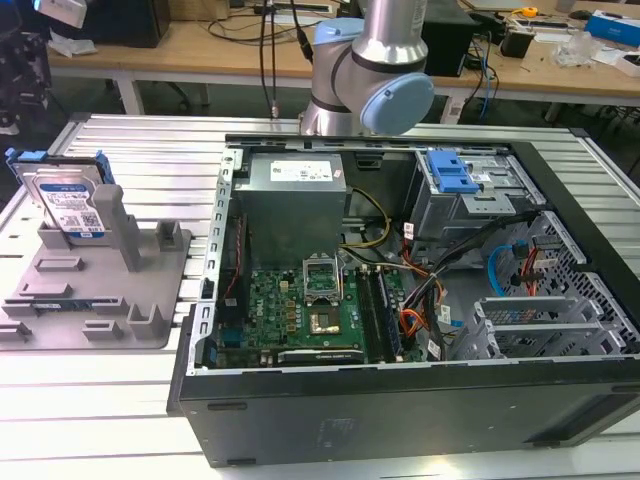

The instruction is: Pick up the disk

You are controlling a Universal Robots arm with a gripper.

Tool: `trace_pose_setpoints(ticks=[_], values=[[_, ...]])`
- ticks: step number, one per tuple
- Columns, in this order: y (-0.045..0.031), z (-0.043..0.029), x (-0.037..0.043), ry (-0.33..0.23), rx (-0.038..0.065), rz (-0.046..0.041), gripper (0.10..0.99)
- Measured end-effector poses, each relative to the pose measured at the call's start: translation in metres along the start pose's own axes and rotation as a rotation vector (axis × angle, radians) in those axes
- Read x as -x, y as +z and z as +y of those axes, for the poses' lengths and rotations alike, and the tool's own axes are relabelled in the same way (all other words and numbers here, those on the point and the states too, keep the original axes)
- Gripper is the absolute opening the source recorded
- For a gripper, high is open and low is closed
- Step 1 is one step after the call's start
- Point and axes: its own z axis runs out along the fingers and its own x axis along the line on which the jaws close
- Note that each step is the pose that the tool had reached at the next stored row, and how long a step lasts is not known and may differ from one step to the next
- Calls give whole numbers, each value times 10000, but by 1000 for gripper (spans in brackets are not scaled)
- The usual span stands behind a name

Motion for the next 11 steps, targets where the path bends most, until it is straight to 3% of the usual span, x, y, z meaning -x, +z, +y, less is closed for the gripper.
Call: trace_pose_setpoints(ticks=[3, 11], values=[[7, 85, 1, -105, -6, 11, 482], [30, 118, -1, -762, -19, 21, 482]])
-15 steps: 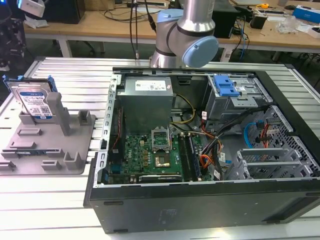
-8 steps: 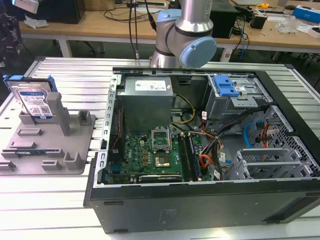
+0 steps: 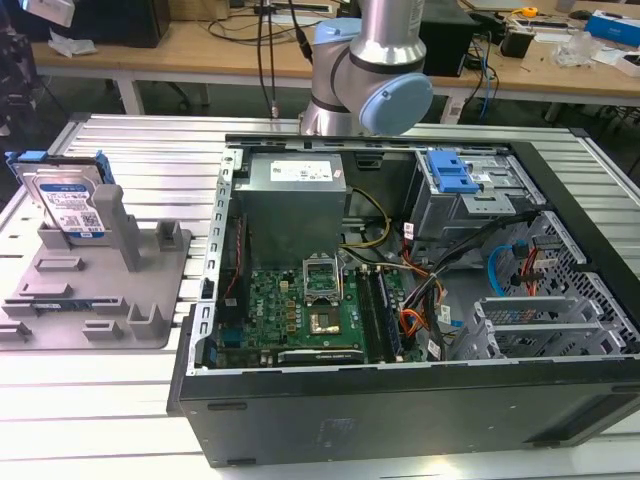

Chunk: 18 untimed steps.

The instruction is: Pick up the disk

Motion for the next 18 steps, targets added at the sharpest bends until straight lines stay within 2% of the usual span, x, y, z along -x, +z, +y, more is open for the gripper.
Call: trace_pose_setpoints(ticks=[7, 12, 18], values=[[18, 8, 0, -45, -2, 1, 482], [29, 9, 62, -45, -3, 2, 482], [88, 28, 67, -46, -4, 12, 482]])
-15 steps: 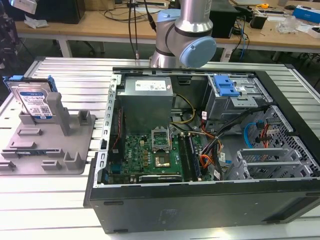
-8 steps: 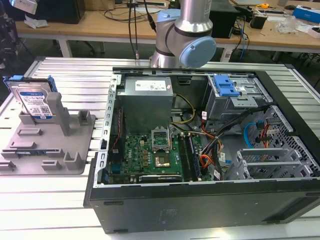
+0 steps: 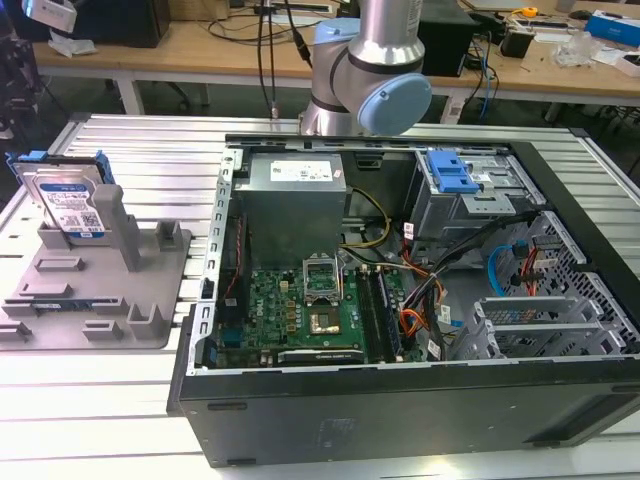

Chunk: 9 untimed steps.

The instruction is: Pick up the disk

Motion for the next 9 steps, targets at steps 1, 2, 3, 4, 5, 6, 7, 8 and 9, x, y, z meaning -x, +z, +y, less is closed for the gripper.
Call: trace_pose_setpoints(ticks=[1, 2, 3, 4, 5, 6, 7, 8, 9], values=[[11, 0, 0, 0, 1, 0, 482], [19, 0, 1, 1, 0, 0, 482], [27, 0, 1, 0, 1, 0, 482], [35, 0, 1, 1, 0, 0, 482], [43, 0, 2, 1, 0, 0, 482], [57, 0, 2, 1, 1, 0, 482], [75, 0, 2, 1, 1, 0, 482], [86, -1, 3, 0, 0, 0, 482], [96, -1, 3, 0, 0, 0, 482]])
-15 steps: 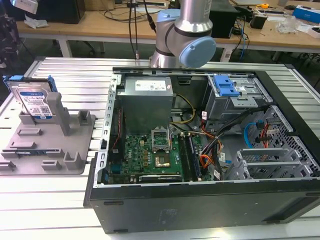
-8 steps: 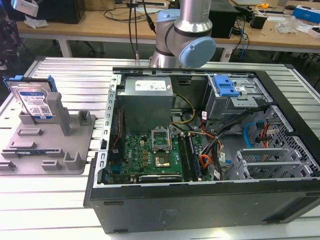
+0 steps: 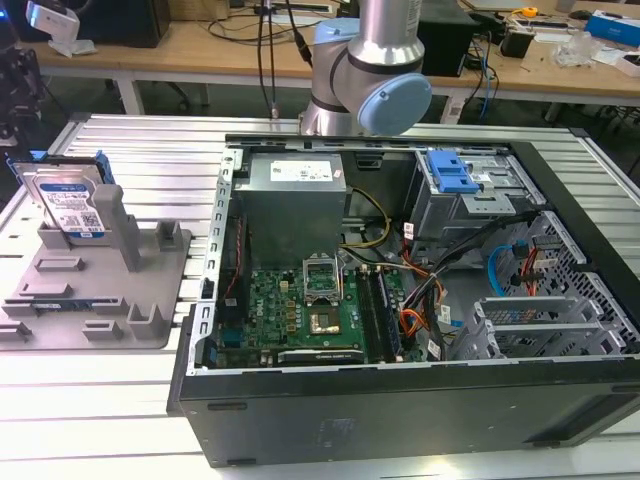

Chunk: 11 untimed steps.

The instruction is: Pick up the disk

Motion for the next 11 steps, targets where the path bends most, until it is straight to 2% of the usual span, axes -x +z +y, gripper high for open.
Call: trace_pose_setpoints(ticks=[6, 11], values=[[84, 11, 2, 0, 0, 0, 482], [198, 20, 7, 0, 0, 0, 482]])
